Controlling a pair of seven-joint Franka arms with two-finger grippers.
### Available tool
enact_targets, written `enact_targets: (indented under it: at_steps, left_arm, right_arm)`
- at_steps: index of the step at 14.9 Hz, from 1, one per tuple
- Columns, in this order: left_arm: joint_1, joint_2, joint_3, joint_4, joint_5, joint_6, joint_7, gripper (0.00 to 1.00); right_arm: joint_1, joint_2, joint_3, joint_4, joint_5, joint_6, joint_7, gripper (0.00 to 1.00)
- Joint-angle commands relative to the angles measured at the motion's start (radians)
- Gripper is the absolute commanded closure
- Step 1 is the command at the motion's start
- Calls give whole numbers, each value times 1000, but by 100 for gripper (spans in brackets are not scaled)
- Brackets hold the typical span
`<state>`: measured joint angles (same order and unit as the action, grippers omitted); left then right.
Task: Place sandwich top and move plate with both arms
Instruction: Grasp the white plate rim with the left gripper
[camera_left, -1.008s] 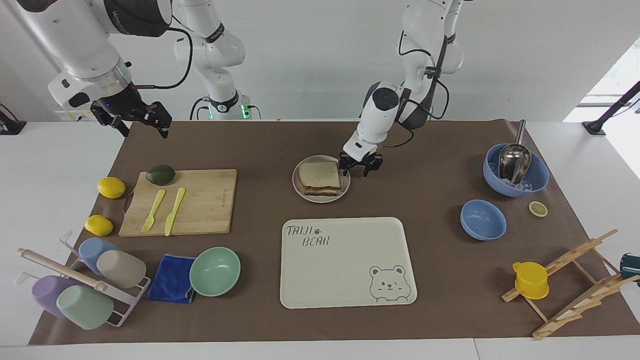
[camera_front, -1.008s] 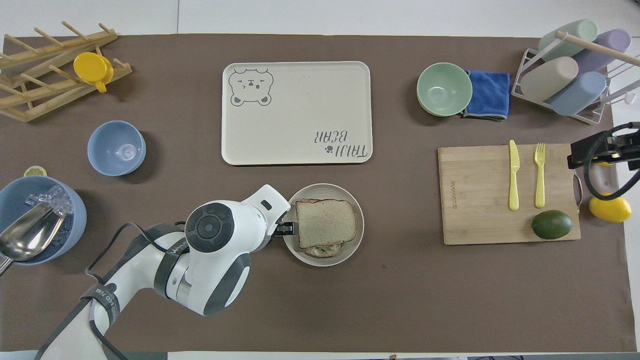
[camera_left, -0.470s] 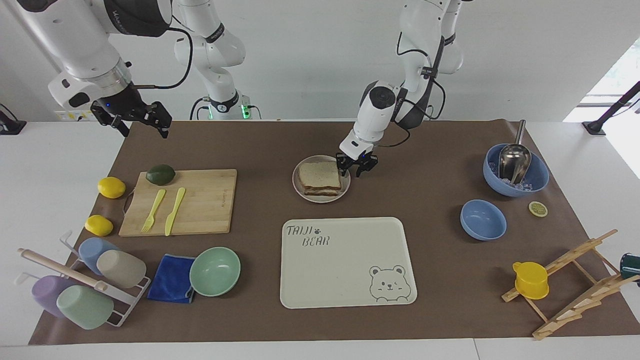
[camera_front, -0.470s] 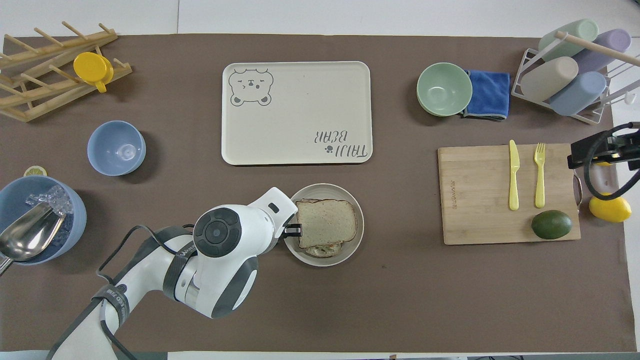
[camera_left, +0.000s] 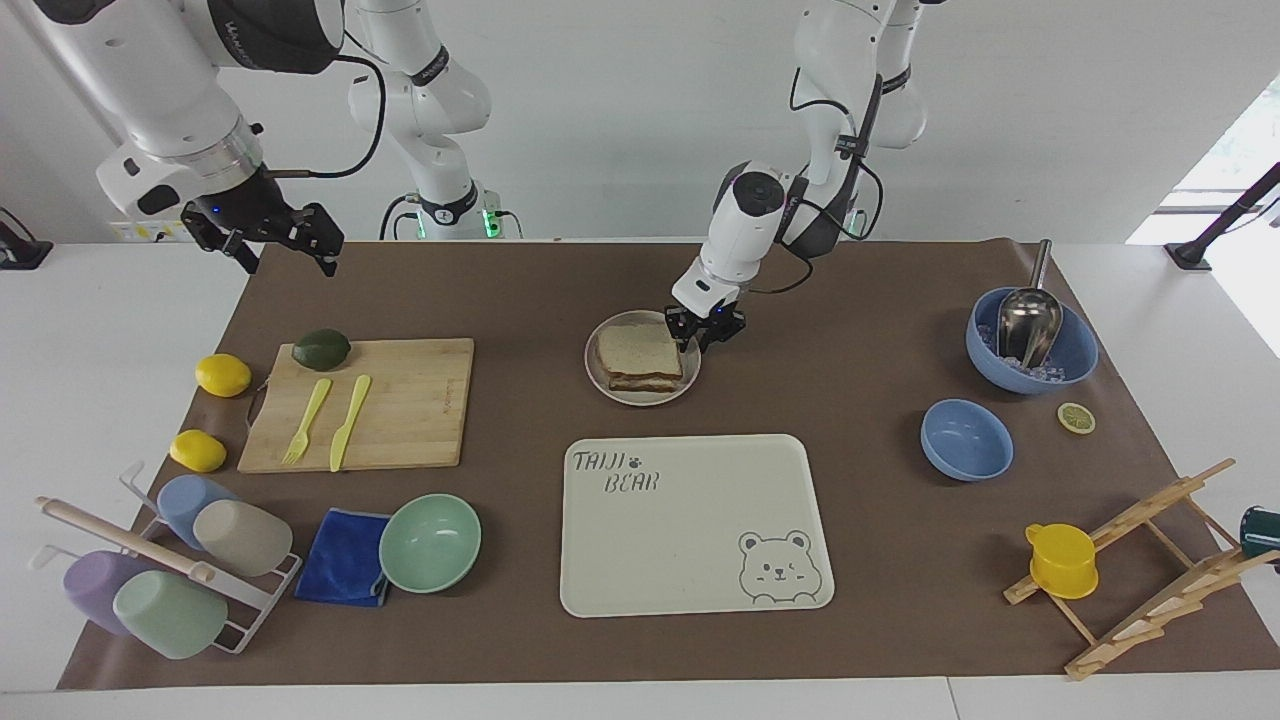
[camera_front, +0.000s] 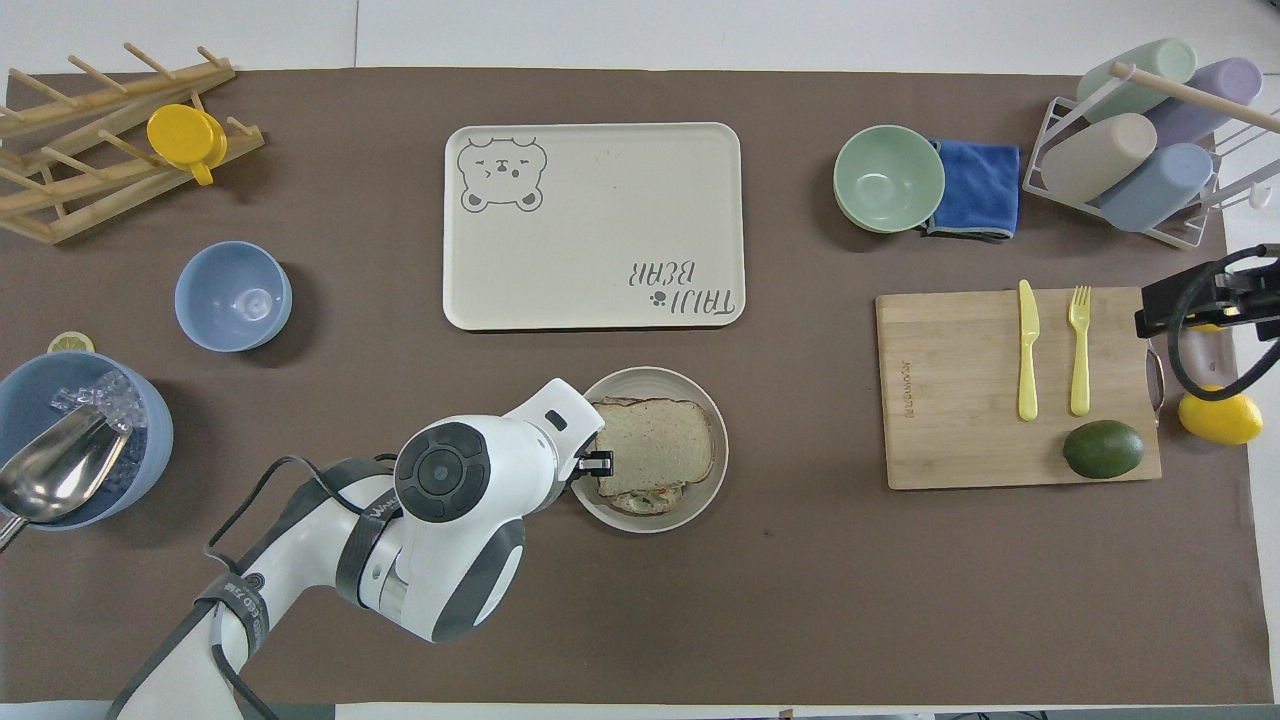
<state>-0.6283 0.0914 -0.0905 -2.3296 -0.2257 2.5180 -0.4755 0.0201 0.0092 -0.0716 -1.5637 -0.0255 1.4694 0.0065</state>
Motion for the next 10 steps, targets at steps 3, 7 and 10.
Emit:
enact_targets:
  at_steps: [3, 7, 10]
  left_arm:
    - [-21, 17, 15, -2, -15, 33, 0, 80]
    - [-13, 24, 15, 15, -15, 22, 6, 100]
    - [-10, 25, 15, 16, -15, 19, 8, 100]
  right_arm:
    - [-9, -8, 3, -6, 10, -3, -20, 0]
    - [-9, -8, 3, -6, 12, -3, -20, 0]
    - [-9, -8, 3, -6, 10, -3, -20, 0]
